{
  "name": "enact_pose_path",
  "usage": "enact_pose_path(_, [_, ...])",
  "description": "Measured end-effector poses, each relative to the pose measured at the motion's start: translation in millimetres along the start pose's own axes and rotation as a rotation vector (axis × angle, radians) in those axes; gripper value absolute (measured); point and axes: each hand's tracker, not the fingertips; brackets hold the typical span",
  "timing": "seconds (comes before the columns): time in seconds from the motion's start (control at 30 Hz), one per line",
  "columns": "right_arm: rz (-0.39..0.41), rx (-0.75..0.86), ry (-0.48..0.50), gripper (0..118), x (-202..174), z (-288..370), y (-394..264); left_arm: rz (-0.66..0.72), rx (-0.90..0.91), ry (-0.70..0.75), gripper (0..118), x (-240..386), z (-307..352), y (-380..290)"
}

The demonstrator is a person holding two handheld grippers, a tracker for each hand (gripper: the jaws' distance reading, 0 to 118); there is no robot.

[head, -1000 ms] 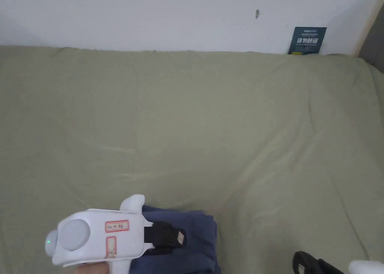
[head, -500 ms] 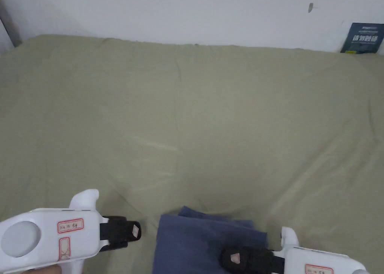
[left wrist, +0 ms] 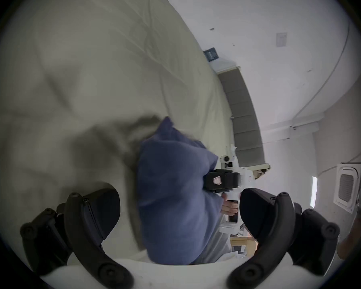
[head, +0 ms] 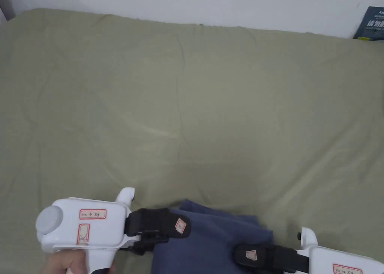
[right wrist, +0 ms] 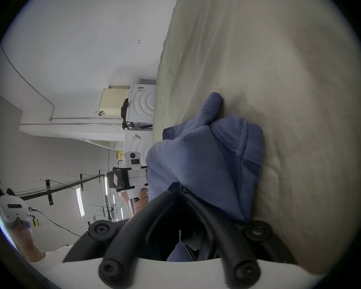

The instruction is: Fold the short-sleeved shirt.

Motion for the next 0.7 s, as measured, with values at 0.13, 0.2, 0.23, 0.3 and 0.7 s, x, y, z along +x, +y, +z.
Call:
enact_pose_path(0.13, [0.011, -0.005, -0.009, 0, -3, -1, 0, -0.070, -0.019, 0.068, 95, -2, -8, -2])
enact_pose_path(0.2, [0.011, -0.001, -0.009, 0, -4, 0, 0, -0.121, -0.018, 0.157, 40, 1, -8, -3])
enact_pose_path(0.23, [0.012, 0.000, -0.008, 0, -5, 0, -1, -0.121, -0.021, 0.217, 27, -4, -5, -6])
enact_pose_path(0.3, [0.033, 0.008, -0.032, 0, -13, 0, -3, -0.087, -0.013, 0.169, 27, -13, -1, -4])
enact_pose_path(0.7, [0.239, 0.031, -0.080, 0, -74, 13, -22, -0.116, 0.096, 0.402, 27, 5, 170, 53])
